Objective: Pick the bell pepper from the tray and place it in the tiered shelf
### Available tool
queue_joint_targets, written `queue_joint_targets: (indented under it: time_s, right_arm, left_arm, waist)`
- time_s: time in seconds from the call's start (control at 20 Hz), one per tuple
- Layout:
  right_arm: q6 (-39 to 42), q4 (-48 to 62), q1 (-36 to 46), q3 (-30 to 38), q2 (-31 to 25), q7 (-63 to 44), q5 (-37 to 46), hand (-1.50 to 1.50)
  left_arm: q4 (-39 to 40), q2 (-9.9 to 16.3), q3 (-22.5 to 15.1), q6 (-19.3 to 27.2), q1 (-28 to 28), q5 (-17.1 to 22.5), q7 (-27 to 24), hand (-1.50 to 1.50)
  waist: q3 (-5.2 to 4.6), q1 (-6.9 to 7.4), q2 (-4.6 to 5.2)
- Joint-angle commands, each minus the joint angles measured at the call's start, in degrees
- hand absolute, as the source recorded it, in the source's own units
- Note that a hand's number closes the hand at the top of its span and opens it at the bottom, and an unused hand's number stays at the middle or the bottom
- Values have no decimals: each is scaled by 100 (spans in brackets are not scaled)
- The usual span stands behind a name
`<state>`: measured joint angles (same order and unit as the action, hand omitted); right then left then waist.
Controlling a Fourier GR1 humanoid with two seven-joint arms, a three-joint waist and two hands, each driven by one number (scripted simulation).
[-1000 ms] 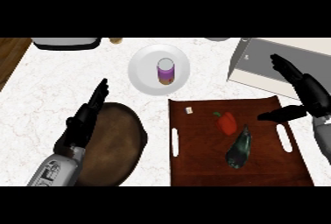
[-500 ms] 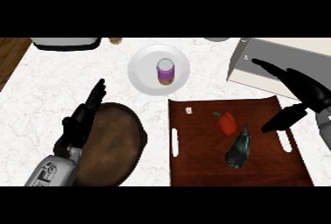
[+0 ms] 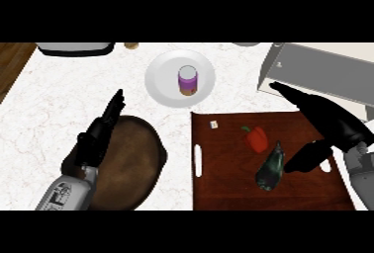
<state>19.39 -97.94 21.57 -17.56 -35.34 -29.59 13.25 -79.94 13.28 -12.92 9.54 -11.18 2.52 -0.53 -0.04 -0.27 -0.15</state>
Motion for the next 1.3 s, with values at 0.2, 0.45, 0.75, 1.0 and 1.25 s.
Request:
queue_joint_targets:
  time_s: [0.2,0.45,0.75,1.0,1.25]
  right_arm:
    - [146,-898,-781,137,365,-184,795,-150]
    - [273,-399,-264,159,1120,-526,1267,-150]
    - [526,-129,-310,501,1391,-92,1543,-150]
    - [764,-85,-251,610,1696,-245,1859,-150]
    - [607,112,-218,459,2029,-237,2302,-150]
  left_arm:
    - [-152,-6,336,-344,34,-82,117,0]
    - [-36,-306,406,-293,-175,-327,243,0]
    - [171,-254,733,-674,-86,-360,-48,0]
    - [-558,-319,716,-653,175,-563,366,0]
    - [-194,-490,724,-717,450,-636,-159,0]
  waist:
    - [3,2,6]
    - [3,30,16]
    - [2,27,18]
    - [3,41,12]
    - [3,49,14]
